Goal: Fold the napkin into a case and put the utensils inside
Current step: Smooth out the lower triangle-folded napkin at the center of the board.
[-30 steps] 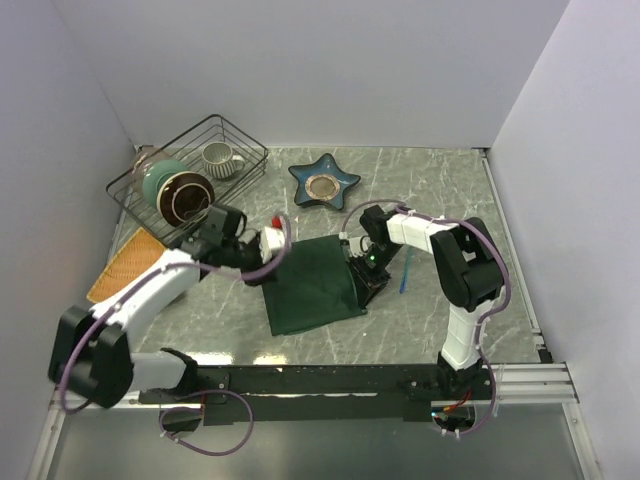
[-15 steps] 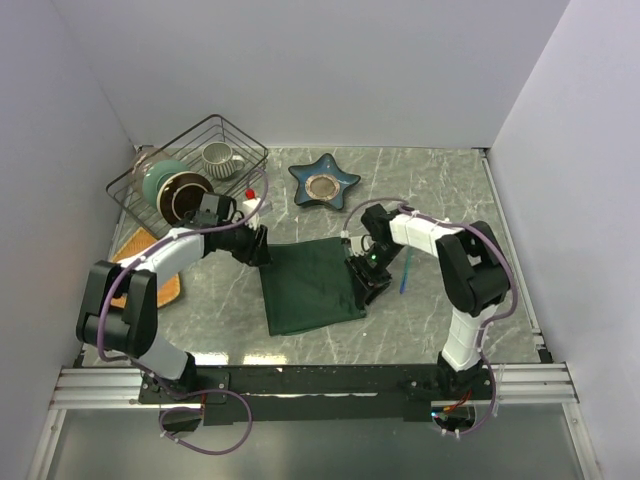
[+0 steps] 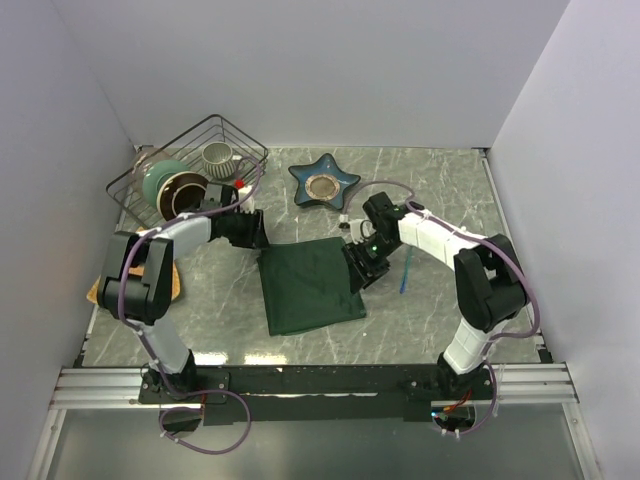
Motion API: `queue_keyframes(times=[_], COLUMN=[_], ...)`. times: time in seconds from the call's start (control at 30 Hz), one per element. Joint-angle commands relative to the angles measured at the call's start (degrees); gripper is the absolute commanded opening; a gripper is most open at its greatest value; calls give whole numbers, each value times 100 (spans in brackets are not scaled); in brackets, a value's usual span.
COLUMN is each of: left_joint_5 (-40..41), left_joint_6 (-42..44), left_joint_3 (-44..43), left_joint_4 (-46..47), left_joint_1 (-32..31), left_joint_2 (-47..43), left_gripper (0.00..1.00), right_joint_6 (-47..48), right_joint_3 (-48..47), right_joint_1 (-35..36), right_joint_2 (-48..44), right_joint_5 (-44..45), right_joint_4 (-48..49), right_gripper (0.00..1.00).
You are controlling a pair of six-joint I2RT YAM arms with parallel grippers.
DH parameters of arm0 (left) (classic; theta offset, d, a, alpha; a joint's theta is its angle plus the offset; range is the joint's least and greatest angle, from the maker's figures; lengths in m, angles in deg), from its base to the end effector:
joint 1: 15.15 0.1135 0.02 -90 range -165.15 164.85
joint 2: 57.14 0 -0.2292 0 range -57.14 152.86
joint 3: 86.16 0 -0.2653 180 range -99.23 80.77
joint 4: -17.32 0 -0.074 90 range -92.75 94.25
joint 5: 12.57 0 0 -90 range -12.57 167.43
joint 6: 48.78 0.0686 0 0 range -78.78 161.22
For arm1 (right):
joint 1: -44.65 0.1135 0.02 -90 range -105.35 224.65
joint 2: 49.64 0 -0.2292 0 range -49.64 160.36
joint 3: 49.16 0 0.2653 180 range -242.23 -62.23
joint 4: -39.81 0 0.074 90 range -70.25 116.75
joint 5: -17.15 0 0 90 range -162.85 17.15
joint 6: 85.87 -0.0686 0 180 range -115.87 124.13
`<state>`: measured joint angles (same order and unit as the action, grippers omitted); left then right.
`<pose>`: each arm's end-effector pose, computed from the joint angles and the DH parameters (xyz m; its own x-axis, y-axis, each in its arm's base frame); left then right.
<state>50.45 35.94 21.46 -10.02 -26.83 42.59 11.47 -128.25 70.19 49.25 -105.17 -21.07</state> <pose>0.3585 -0.1059 0.1072 -0.8360 0.0891 -0.5415 0.3618 0.8314 -0.4218 0.2787 0.1738 0.1198 -0.8265 -0.5146 -0.2280 -0.5526 0.6649 0.5026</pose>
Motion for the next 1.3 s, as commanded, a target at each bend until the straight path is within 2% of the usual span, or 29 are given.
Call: queue_keyframes(times=[0.0,0.1,0.2,0.3,0.37,0.5,0.6,0.77,0.93,1.03,1.13,1.23,1.27], left_joint_5=[-61,-193,-421,-1176,-1501,-1521,-1564,-1941,-2074,-2065,-1952,-1872,-1855], left_joint_6=[-404,-509,-597,-965,-1159,-1747,-2055,-2671,-3356,-3673,-3796,-3840,-3849], left_joint_3=[-274,-230,-47,366,551,1411,1624,1782,2037,2195,2274,2319,2319], left_joint_4=[99,12,-7,-40,-243,116,520,1257,2093,2392,2314,2296,2314], left_joint_1=[87,175,306,710,711,702,703,711,799,931,1036,1054,1054], left_joint_2=[161,162,-101,-777,-1129,-1675,-1571,-1192,-1034,-981,-972,-928,-937], left_gripper=[48,45,45,50,49,49,44,29,18,15,10,7,6], right_joint_6=[373,716,700,410,182,-39,136,207,-546,-951,-613,-295,-320], right_joint_3=[-385,-412,-412,-333,-254,-78,133,-15,-271,-306,-446,-1041,-1253], right_joint_1=[442,1109,1375,1077,927,1110,1487,1586,1734,2068,2604,3140,3228], right_joint_2=[-563,-810,-828,-801,-775,-854,-819,-267,-440,-546,-520,-83,67], right_joint_5=[452,1145,1482,1220,728,463,805,1192,1130,1447,1814,2236,2317], right_joint_4=[509,843,941,765,668,931,1212,1450,1906,2355,2592,2287,1911], right_gripper=[53,53,54,54,54,56,56,54,51,49,49,47,47])
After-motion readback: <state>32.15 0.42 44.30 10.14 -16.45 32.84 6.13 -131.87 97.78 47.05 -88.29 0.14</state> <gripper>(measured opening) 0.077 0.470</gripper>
